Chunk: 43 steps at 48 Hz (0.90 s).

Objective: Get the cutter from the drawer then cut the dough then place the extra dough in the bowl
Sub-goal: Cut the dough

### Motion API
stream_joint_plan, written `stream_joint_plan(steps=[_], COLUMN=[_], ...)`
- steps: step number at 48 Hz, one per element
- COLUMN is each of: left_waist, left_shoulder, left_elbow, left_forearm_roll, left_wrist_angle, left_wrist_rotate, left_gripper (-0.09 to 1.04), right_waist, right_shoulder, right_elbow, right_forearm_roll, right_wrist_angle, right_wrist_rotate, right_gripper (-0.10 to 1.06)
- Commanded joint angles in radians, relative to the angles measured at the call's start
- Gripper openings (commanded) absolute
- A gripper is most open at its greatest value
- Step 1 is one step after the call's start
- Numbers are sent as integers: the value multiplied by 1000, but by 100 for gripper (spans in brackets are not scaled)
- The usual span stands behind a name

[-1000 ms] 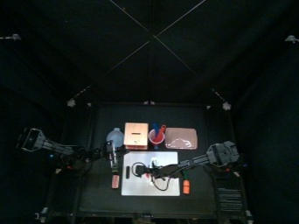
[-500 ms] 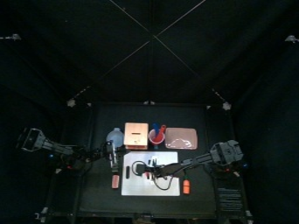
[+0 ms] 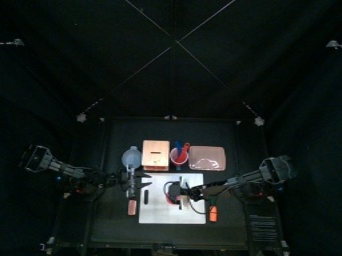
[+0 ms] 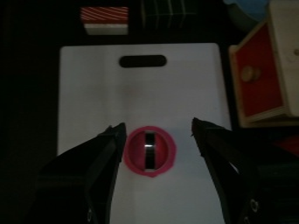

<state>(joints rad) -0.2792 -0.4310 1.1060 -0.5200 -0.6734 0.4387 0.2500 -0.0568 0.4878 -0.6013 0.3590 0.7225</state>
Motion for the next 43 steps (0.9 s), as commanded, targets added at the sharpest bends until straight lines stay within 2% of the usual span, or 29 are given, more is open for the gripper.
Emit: stream_joint_plan(steps=[1,4,8,18,20,29,37,43], left_waist=[-23,-28,-29,-35,-35,-35,-46,-67], left_shoulder=[51,101,189,405,428,451,460,471], left_elbow=[-57,-75,-110,-252,-275,-296,-299,-291], left_forearm_roll=[3,2,-5,-63,-69,-83,-110,-130], left_wrist_angle=[-21,-32,-41,-54,-55,-60,-95,-169], left_wrist_rotate=[-2,-2,-2,0,2,-2,-2,0], left_gripper=[85,89,93,94,94,94,94,94], right_waist=[-21,-40,-51,-84,-94,-135,-184,-235], right_shoulder=[-78,-92,-97,-100,-103,-166,-184,-164], right_elbow=[80,127,173,252,270,354,387,397], right_forearm_roll=[-25,-25,-23,5,3,-100,-129,-120], right_wrist_angle=[-130,-190,-264,-400,-413,-446,-548,-635], right_wrist_rotate=[57,86,92,92,71,31,14,3], right_gripper=[93,93,93,93,93,93,93,93])
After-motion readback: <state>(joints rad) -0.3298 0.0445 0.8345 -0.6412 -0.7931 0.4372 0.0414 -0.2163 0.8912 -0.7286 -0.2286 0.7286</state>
